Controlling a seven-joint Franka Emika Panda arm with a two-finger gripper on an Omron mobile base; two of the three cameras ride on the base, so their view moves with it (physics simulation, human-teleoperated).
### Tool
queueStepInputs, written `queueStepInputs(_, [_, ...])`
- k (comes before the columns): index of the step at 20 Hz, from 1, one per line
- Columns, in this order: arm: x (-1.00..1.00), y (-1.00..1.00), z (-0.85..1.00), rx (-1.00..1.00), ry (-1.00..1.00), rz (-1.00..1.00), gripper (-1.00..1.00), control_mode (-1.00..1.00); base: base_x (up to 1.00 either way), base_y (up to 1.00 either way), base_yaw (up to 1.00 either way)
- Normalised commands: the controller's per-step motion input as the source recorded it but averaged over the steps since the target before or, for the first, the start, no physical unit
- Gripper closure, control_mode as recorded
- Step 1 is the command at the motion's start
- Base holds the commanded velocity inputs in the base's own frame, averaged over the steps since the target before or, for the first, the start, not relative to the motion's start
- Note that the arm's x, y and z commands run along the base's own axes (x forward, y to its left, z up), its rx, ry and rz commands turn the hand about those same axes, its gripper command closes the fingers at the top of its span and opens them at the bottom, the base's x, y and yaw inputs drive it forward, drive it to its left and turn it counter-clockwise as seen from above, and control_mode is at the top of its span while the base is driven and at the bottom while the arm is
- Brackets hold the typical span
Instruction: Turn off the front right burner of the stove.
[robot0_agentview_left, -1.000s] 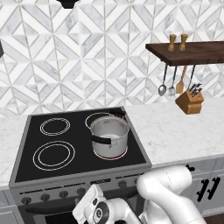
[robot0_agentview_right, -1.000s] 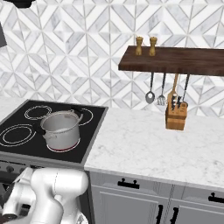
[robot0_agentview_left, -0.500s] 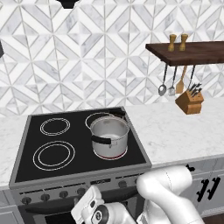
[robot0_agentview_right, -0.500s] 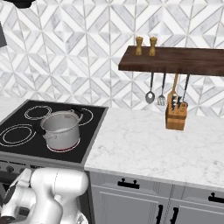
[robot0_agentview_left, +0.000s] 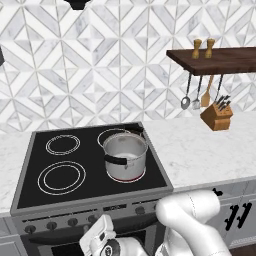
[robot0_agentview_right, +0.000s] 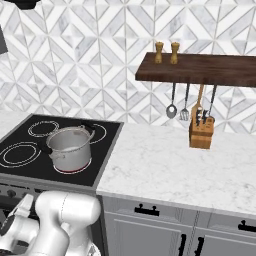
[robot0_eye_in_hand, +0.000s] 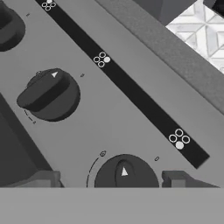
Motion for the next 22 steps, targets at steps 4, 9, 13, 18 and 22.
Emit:
queueStepInputs(4, [0.0, 0.0, 0.21, 0.0, -0.01, 0.0, 1.0, -1.0, 0.0, 0.0, 0.0])
queueStepInputs(9, [0.0, -0.04, 0.27, 0.07, 0.0, 0.0, 1.0, -1.0, 0.0, 0.0, 0.0])
queueStepInputs(13, [0.01, -0.16, 0.41, 0.34, -0.03, -0.04, 1.0, -1.0, 0.0, 0.0, 0.0])
queueStepInputs(18, [0.0, -0.21, 0.48, 0.51, -0.11, -0.07, 1.0, -1.0, 0.0, 0.0, 0.0])
queueStepInputs(22, [0.0, -0.26, 0.5, 0.6, -0.18, -0.08, 1.0, -1.0, 0.0, 0.0, 0.0])
